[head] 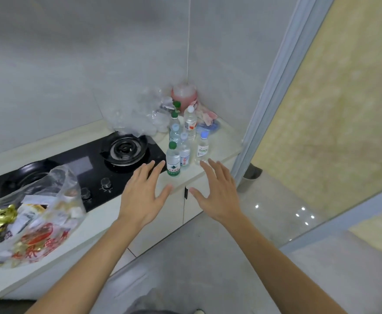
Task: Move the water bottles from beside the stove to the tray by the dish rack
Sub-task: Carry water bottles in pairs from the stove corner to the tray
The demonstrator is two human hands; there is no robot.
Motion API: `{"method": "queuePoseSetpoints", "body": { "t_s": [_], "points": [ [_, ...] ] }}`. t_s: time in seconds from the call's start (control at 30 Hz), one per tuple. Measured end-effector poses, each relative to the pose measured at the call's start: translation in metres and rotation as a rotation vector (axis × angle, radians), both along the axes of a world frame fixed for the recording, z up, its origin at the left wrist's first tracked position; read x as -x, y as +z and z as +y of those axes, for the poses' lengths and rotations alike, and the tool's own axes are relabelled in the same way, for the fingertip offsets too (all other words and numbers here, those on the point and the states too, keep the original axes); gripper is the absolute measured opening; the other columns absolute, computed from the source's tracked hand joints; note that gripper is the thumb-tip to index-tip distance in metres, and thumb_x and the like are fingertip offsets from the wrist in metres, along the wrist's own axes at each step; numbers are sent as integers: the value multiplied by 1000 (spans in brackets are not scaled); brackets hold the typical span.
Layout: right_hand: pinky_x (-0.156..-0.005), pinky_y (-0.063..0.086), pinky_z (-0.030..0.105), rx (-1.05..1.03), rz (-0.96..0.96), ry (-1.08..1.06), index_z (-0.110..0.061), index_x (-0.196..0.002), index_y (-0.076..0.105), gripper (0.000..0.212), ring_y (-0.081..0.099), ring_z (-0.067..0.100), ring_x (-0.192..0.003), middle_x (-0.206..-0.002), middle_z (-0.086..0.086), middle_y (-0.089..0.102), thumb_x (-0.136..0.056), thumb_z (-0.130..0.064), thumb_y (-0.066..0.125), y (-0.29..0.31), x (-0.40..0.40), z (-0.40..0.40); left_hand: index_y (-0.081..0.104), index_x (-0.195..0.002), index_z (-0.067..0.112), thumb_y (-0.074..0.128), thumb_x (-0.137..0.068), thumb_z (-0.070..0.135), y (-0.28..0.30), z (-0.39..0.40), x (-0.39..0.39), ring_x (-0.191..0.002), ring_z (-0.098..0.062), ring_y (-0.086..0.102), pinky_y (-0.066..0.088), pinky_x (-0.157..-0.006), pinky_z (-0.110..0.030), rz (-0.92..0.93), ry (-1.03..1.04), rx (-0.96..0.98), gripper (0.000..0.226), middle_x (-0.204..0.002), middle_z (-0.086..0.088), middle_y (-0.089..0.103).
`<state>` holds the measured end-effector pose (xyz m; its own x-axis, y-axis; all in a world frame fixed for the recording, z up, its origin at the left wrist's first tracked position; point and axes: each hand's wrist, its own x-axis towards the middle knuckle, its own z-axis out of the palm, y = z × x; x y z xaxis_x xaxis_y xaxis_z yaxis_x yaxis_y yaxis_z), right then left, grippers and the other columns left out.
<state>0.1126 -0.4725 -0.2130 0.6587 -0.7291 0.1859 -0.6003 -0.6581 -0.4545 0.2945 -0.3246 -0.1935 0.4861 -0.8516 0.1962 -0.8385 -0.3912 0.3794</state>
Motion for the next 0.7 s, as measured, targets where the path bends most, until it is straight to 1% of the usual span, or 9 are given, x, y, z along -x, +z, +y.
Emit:
{"method": "queuePoseSetpoints", "body": {
  "t_s": [0.07, 0.17, 0.2, 0.3, 0.37, 0.47, 0.57, 0.6, 0.7],
  "points": [
    [-128, 22, 50, -14, 17, 6, -32, -164, 30, 82, 18, 28, -161, -172, -1, 29, -95, -63, 62, -6, -14, -34, 36, -161, 27, 41, -100, 61, -4, -31, -15, -150, -29, 37, 43, -116, -48, 9, 5, 12, 70, -161, -7, 43],
    [-127, 25, 51, -31, 46, 3, -31, -164, 31, 83, 20, 30, -160, -171, 0, 30, -94, -62, 65, -17, -40, -87, 40, -159, 24, 51, -102, 56, -14, -82, -39, -147, -28, 39, 41, -115, -43, 12, 7, 54, 66, -157, -7, 47],
    [-126, 27, 51, -37, 49, -4, -30, -163, 32, 83, 22, 30, -159, -171, 0, 31, -94, -61, 66, -21, -49, -103, 41, -158, 23, 51, -102, 55, -18, -99, -48, -146, -28, 40, 41, -114, -43, 18, 7, 64, 66, -156, -8, 48],
    [-122, 36, 53, -59, 70, -19, -25, -162, 33, 86, 31, 31, -154, -167, 2, 36, -92, -58, 71, -34, -74, -149, 39, -159, 23, 43, -99, 60, -32, -151, -76, -144, -29, 41, 44, -114, -46, 75, 4, 43, 71, -155, -8, 47],
    [-118, 40, 52, -82, 88, -27, -23, -162, 32, 90, 35, 30, -150, -165, 2, 39, -90, -56, 75, -41, -88, -176, 38, -160, 22, 42, -98, 60, -38, -184, -91, -141, -30, 43, 46, -111, -46, 100, -4, 31, 72, -154, -9, 47],
    [-117, 42, 48, -127, 91, -38, -24, -163, 30, 93, 35, 27, -149, -164, 0, 38, -88, -54, 78, -50, -108, -211, 38, -160, 20, 47, -102, 54, -41, -227, -109, -139, -29, 44, 47, -107, -43, 104, -37, 18, 67, -154, -9, 46],
    [-117, 42, 45, -184, 114, -33, -24, -165, 25, 100, 34, 24, -149, -165, -1, 37, -87, -53, 81, -62, -126, -238, 39, -158, 22, 42, -98, 56, -43, -265, -127, -137, -30, 46, 49, -105, -47, 105, -51, -2, 69, -152, -9, 47],
    [-117, 42, 44, -215, 121, -27, -25, -165, 23, 102, 33, 23, -149, -165, -1, 36, -86, -52, 82, -67, -132, -244, 40, -157, 22, 43, -96, 55, -44, -277, -132, -136, -30, 46, 50, -104, -48, 111, -56, -6, 69, -151, -10, 48],
    [-115, 45, 43, -286, 127, 11, -25, -166, 22, 106, 38, 23, -144, -161, -2, 40, -84, -48, 85, -79, -145, -261, 40, -156, 21, 55, -98, 47, -44, -318, -147, -132, -31, 47, 52, -100, -48, 116, -68, 6, 65, -147, -11, 50]
  ]
}}
